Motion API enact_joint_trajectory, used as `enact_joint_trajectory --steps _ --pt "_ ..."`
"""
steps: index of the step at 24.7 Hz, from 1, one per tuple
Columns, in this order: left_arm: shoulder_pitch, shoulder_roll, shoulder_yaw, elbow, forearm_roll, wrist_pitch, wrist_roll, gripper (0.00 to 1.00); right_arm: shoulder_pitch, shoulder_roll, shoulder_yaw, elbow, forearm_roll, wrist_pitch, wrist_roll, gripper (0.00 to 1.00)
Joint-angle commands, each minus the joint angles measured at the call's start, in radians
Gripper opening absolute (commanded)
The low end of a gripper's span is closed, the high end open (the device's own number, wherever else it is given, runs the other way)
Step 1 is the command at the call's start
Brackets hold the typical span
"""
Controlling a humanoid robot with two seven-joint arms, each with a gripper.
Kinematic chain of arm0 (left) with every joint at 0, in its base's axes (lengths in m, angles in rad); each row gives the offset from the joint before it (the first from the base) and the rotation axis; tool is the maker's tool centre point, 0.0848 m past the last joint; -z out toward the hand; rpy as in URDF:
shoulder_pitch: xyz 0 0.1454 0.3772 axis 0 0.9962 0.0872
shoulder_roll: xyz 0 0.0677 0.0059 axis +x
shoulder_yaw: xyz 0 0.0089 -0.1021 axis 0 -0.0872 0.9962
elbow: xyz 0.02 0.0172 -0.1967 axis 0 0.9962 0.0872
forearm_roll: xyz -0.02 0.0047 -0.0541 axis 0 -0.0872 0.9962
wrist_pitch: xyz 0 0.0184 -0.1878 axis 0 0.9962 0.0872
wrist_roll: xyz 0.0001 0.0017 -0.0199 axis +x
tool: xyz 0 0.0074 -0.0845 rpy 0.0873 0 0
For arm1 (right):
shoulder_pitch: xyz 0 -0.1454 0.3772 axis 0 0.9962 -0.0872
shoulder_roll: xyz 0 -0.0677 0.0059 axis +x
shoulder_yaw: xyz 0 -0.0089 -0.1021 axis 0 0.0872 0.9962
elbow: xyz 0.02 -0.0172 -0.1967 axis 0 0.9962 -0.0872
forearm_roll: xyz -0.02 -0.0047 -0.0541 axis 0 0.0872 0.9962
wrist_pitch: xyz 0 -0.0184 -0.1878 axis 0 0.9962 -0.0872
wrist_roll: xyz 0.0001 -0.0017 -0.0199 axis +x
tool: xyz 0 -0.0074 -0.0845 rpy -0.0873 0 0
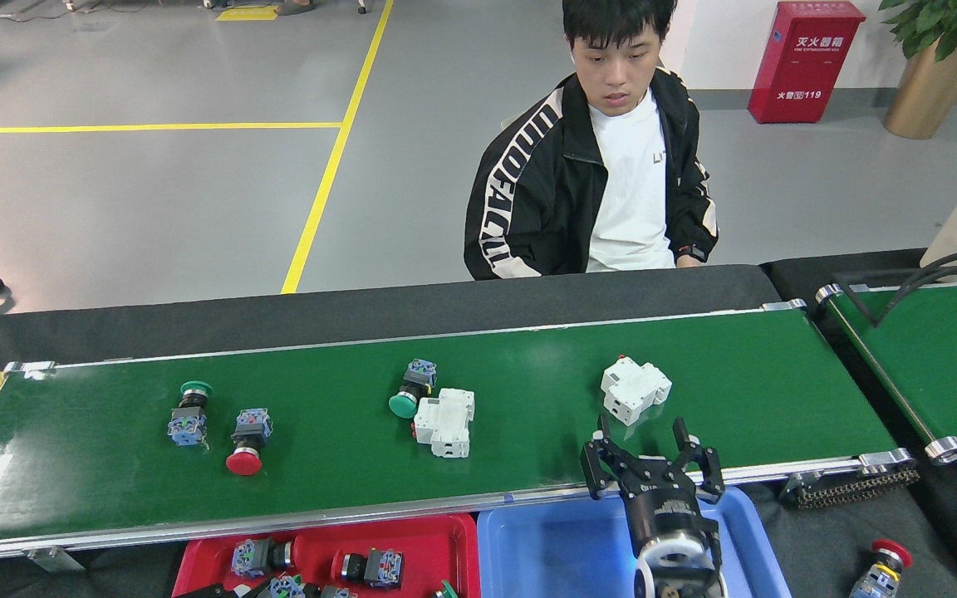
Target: Pick switch part from conveyor to tray
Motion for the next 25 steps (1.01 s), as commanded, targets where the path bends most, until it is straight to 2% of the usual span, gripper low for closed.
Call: enact_joint_trajectory --steps 1,4,8,10,12,16,22,25 --pt "-0.008 0.004 0.008 -0.007 0.024 -0.003 0.010 1.00 -0.040 0.015 0.022 0.041 0.001 0.037 -0.010 1.00" --pt "-0.013 -0.004 0.062 -0.002 0.087 -0.003 -0.001 1.00 -0.063 0.009 0.028 0.079 -0.001 0.060 -0.011 1.00" --pt "-0.018 -0.069 0.321 0.062 0.197 -0.003 -0.122 1.00 -0.102 0.006 0.020 0.096 -0.005 0.063 -0.013 1.00" --pt "-0.060 -0.119 0.453 0.129 0.225 -0.003 -0.193 1.00 -0.125 0.006 0.019 0.132 -0.008 0.063 -0.014 1.00" --pt "-0.100 -0.144 0.530 0.188 0.225 -0.003 -0.248 1.00 -0.155 0.014 0.020 0.184 -0.011 0.063 -0.016 1.00" --pt "-0.160 -0.104 0.544 0.284 0.225 0.059 -0.260 1.00 -0.206 0.019 0.017 0.262 -0.014 0.064 -0.017 1.00" --pt "-0.289 -0.079 0.537 0.301 0.214 0.168 -0.323 1.00 -0.237 0.005 0.006 0.296 -0.016 0.063 -0.019 1.00" --pt "-0.375 -0.064 0.433 0.366 0.179 0.237 -0.325 1.00 -0.280 0.008 -0.004 0.383 -0.017 0.063 -0.039 1.00"
